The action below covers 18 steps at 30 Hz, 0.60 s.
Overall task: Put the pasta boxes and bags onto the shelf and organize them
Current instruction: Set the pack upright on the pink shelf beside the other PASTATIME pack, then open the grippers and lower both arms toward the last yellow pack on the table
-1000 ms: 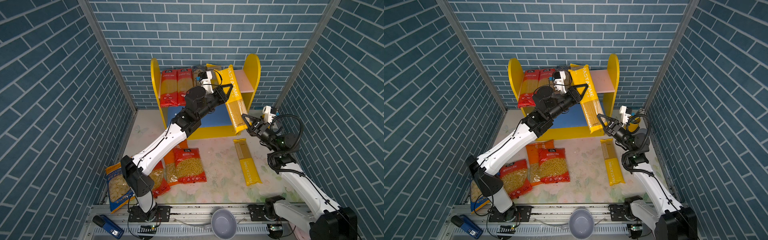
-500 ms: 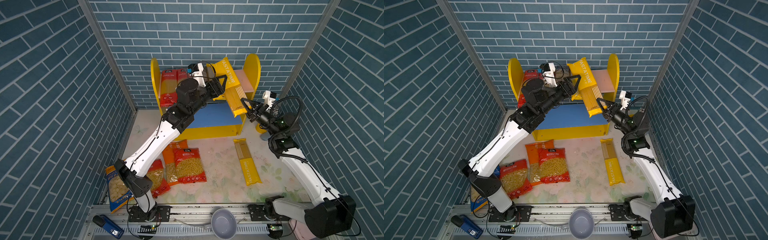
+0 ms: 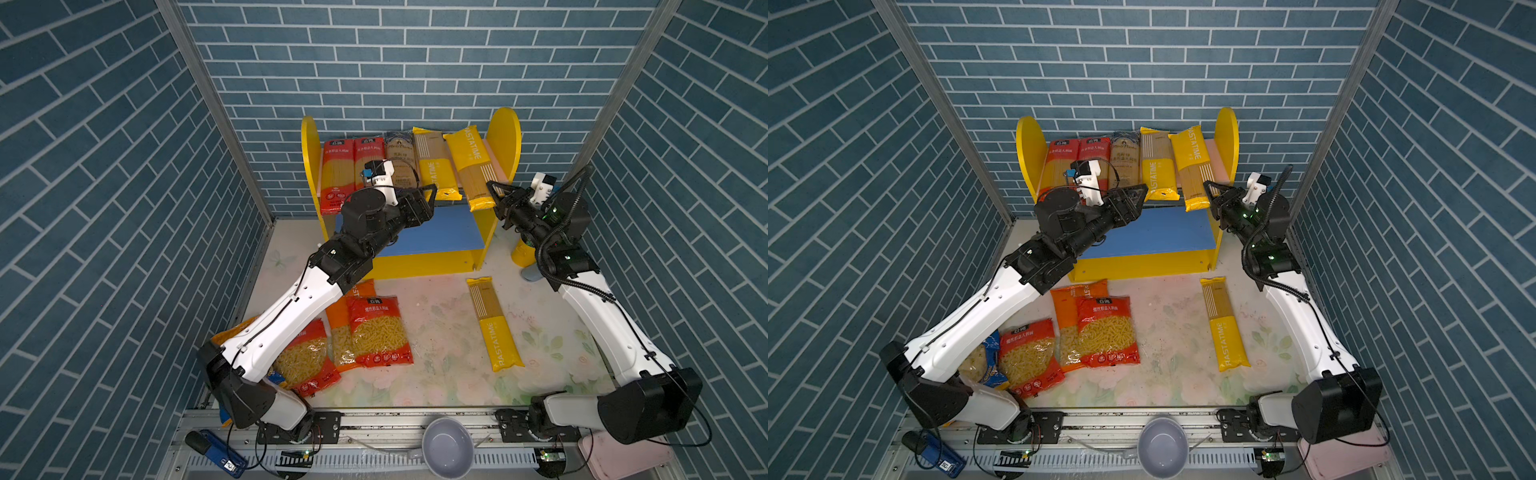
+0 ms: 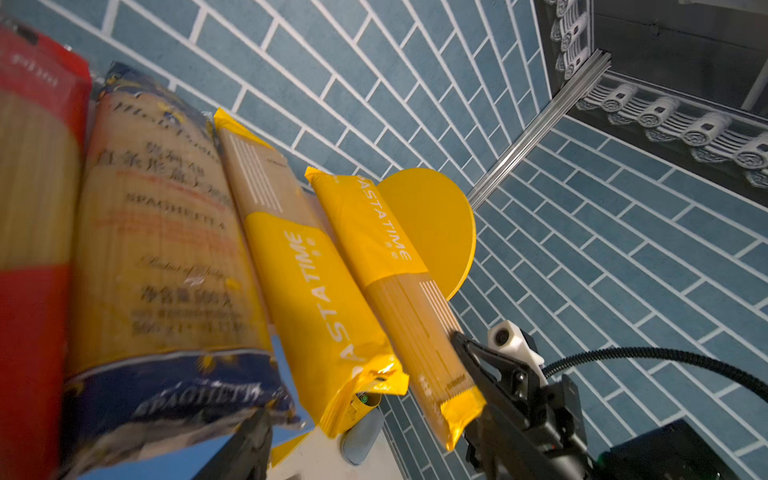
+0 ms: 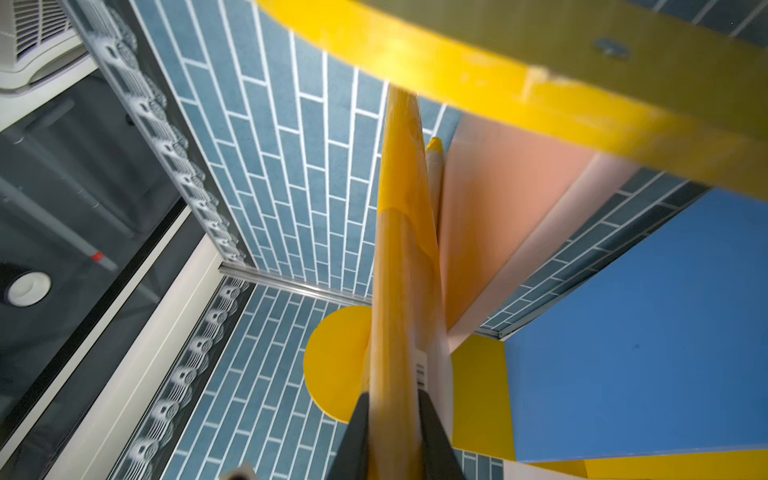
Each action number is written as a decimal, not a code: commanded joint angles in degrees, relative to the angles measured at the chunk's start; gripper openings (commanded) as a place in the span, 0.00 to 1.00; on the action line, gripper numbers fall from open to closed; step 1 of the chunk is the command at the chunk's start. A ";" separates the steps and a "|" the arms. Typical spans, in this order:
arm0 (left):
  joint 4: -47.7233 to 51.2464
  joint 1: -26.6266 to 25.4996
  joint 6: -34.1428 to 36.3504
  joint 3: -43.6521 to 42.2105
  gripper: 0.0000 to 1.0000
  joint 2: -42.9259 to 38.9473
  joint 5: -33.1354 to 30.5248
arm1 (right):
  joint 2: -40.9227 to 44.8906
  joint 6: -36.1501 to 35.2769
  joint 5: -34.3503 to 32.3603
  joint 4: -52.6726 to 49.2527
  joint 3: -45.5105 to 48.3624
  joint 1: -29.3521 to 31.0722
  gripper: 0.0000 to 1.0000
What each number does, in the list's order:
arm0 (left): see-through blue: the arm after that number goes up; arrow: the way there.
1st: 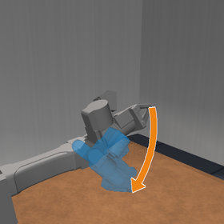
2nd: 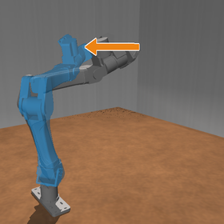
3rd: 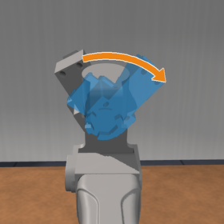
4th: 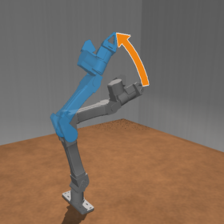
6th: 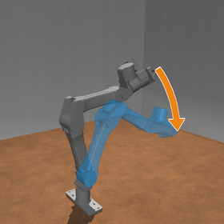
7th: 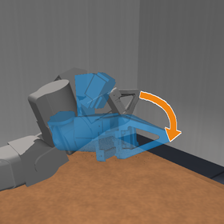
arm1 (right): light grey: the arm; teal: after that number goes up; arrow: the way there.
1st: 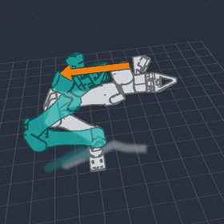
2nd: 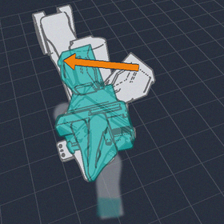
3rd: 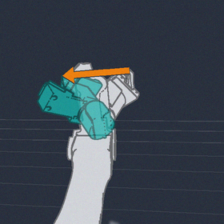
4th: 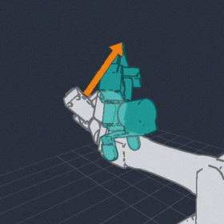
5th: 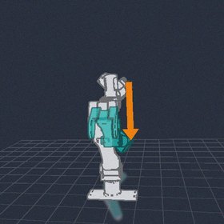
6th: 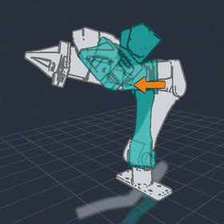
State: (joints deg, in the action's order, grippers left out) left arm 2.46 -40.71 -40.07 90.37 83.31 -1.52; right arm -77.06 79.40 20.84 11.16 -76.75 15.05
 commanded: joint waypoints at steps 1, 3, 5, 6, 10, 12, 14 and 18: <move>-3.92 -0.38 -1.23 -4.90 0.78 -4.20 -1.09 | -1.24 -2.41 -5.32 3.25 -8.59 0.30 0.00; -4.13 -1.11 -1.47 -7.98 0.77 -6.49 -1.70 | -3.96 -3.01 -5.40 -1.84 -12.94 0.63 0.00; -4.09 -2.14 -1.03 -10.93 0.77 -8.80 -2.51 | -5.64 -2.73 -5.65 -2.41 -14.51 1.32 0.00; -3.77 -2.84 -0.77 -12.58 0.77 -10.08 -3.37 | -6.18 -2.50 -5.96 -2.61 -14.96 1.76 0.00; -1.17 -5.69 1.28 -17.68 0.77 -14.85 -6.90 | -6.52 -3.32 -7.27 -3.94 -15.36 4.10 0.00; 0.08 -6.61 1.75 -20.15 0.77 -16.74 -8.25 | -7.03 -3.39 -7.28 -4.30 -15.85 5.43 0.00; 1.12 -7.14 1.93 -21.96 0.76 -17.93 -9.14 | -7.90 -3.19 -6.29 -5.15 -16.88 6.59 0.00; 1.68 -7.87 1.67 -25.24 0.76 -19.55 -10.31 | -8.47 -3.19 -5.74 -5.33 -17.11 8.52 0.00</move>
State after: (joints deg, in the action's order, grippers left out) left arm 2.79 -48.05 -39.33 67.24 64.47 -9.56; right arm -85.76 78.89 12.69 1.21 -89.71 21.47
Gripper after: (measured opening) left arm 0.759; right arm 0.165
